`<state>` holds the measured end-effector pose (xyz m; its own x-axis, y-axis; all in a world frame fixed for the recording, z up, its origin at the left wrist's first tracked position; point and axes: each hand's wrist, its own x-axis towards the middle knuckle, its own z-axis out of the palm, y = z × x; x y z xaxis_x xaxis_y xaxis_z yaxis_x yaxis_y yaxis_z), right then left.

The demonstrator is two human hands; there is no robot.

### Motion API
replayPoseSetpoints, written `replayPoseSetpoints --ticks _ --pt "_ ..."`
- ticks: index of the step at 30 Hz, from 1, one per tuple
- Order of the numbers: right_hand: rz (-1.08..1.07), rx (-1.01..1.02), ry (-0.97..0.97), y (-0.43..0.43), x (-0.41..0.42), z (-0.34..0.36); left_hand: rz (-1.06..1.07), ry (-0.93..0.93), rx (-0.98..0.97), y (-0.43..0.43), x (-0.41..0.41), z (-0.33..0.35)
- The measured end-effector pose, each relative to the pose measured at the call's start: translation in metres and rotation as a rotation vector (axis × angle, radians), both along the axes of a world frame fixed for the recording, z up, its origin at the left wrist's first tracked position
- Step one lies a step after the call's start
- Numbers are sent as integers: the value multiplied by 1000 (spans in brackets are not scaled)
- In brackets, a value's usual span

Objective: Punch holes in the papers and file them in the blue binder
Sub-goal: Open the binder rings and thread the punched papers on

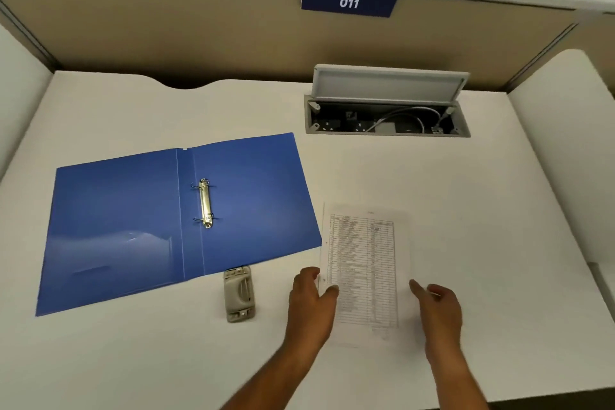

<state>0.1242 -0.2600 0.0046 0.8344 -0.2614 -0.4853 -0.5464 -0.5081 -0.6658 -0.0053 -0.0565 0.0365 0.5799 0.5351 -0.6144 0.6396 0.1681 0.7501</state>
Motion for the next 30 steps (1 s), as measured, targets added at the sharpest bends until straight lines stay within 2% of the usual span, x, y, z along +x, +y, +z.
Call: replayPoseSetpoints --ticks 4,10,18,23,27,30 --pt "39 87 42 15 8 2 105 44 50 -13 15 -11" --pt "83 172 83 22 14 -1 113 66 88 -15 31 -16" --pt "134 230 89 12 21 6 268 118 -22 -11 41 -23" --pt "177 239 34 14 19 12 260 146 0 -14 44 -30" --pt "117 359 101 11 21 12 201 187 85 -20 48 -32" --pt "158 418 157 5 23 12 174 191 128 -18 48 -33"
